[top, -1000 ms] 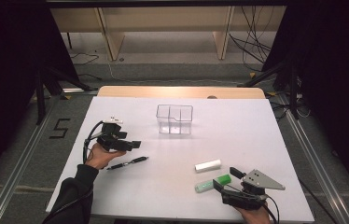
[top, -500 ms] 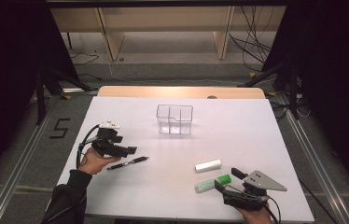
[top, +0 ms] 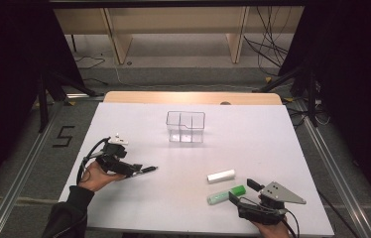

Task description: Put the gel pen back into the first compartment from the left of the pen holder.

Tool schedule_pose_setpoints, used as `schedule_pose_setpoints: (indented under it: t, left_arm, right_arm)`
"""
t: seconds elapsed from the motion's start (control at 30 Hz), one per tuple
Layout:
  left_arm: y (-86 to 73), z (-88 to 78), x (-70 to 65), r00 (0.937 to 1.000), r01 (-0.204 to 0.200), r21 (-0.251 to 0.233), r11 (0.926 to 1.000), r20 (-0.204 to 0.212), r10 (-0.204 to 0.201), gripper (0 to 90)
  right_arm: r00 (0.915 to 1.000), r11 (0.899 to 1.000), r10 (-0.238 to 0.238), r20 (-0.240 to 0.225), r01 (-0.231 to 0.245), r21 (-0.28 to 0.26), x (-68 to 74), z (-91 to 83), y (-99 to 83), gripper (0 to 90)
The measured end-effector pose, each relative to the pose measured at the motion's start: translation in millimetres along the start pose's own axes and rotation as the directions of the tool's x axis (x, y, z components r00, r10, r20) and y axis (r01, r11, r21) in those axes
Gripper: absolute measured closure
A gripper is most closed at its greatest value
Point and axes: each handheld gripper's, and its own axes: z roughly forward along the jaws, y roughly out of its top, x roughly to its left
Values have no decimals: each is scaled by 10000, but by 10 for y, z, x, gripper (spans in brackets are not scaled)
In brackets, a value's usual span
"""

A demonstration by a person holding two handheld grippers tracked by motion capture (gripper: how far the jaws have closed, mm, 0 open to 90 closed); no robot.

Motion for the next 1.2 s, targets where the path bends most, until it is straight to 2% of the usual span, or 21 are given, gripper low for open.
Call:
schedule_pose_setpoints:
  t: [0.13,0.33,0.37,0.57,0.63,1.2]
  left_arm:
    - [-4,13,-2,9996,-252,402,9989,-72,255,172]
    - [-41,23,11,9975,-700,1147,9909,-44,710,214]
    - [-52,23,12,9978,-661,1219,9903,1,666,221]
    - [-100,5,32,9955,-948,1741,9802,161,935,278]
    - [-105,7,21,9930,-1178,1969,9733,231,1155,306]
    - [-165,92,75,9875,-1573,2773,9478,578,1469,550]
  right_arm:
    - [10000,10000,-8,-16,8,-3,-4,-5,-1,207]
    - [10000,10000,-16,3,16,-4,3,-13,-1,207]
    - [10000,10000,-46,12,46,-2,5,-11,1,208]
    - [9999,9998,-157,-44,157,107,37,2,3,207]
    - [9998,9998,-202,-54,203,87,41,5,4,207]
    - [9996,9993,-257,-144,260,253,72,50,-7,208]
